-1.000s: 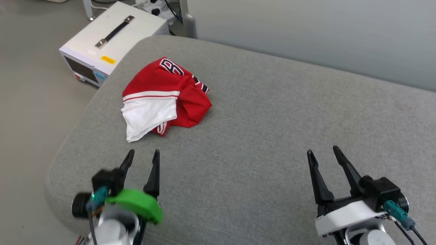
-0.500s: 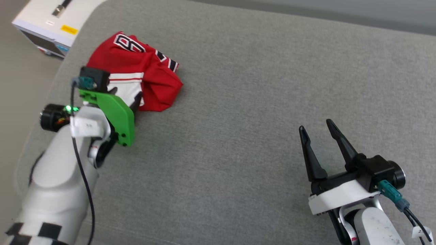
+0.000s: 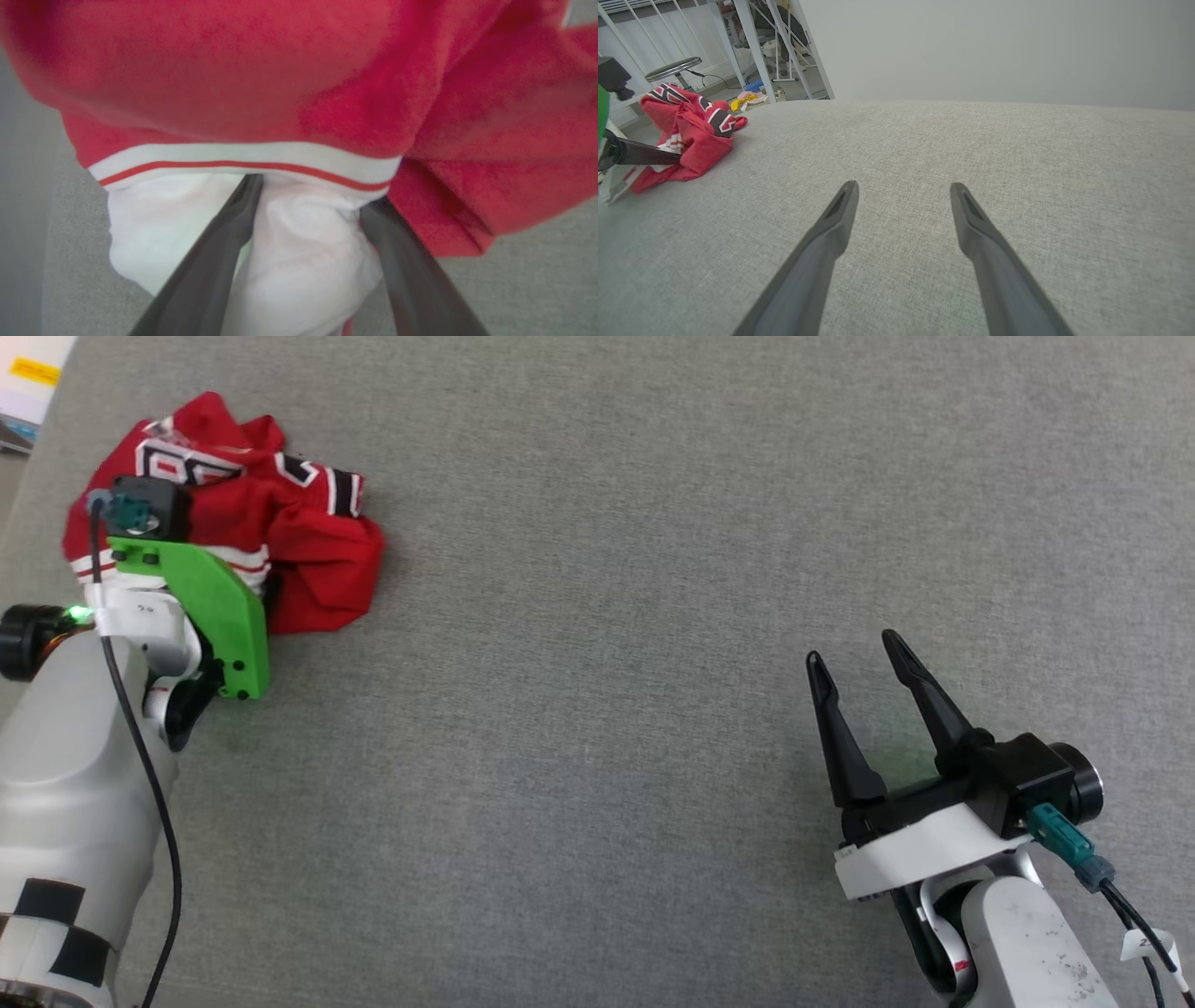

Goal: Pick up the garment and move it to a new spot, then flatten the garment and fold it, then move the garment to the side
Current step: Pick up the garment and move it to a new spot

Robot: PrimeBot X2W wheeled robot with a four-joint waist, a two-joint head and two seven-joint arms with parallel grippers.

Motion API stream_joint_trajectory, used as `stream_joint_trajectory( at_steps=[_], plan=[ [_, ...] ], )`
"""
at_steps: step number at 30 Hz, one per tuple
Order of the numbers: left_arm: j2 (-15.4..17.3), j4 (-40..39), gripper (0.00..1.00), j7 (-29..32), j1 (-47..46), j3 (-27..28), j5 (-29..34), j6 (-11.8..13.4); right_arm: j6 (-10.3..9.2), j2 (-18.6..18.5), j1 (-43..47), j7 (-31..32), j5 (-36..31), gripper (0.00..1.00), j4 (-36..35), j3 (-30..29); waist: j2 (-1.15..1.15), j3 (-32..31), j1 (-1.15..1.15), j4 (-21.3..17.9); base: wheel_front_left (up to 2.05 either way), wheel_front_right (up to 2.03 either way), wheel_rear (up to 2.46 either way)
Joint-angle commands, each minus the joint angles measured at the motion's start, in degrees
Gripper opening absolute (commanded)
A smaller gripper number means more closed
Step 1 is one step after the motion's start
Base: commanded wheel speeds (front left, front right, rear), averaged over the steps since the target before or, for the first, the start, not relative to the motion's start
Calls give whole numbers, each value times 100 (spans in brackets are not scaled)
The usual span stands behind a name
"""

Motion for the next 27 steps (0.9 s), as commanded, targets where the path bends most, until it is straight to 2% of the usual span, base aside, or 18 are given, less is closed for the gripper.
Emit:
stream_joint_trajectory(
  at_steps=[1, 2, 3, 4, 11, 17, 22, 27],
  plan=[
    [56, 153, 100, -46, -105, -31, -20, -16, -4, -15, -110, -54, -42, 100, 13, -7, 0, 112, -1, -119, 0, 0, 0],
    [54, 259, 100, -68, -114, -62, -26, -16, -4, -15, -110, -54, -40, 100, 20, -17, 0, 107, -1, -122, 0, 0, 0],
    [47, 320, 27, -105, -118, -91, -36, -16, -4, -15, -107, -54, -39, 100, 28, -28, 0, 96, -1, -119, 0, 0, 0],
    [36, 369, 0, -187, -120, -118, -70, -16, -4, -15, -99, -54, -36, 100, 41, -43, 0, 71, -1, -112, 0, 0, 0],
    [114, 450, 0, -916, -77, -289, -236, -16, -4, -15, 9, -54, 10, 100, 148, -119, 0, -345, -1, -3, 0, 0, 0],
    [326, 169, 0, -1866, -165, -358, -91, -15, -4, -15, 230, -54, 121, 100, 225, -183, 0, -923, -1, 104, 0, 0, 0],
    [488, -429, 0, -2489, -302, -465, 197, 27, -4, -15, 483, -54, 226, 100, 257, -272, 0, -1428, -1, 138, 0, 0, 0],
    [544, -1177, 0, -2595, -305, -584, 332, 58, -4, -15, 655, -54, 325, 100, 252, -356, 0, -1810, -1, 43, 0, 0, 0]
  ],
)
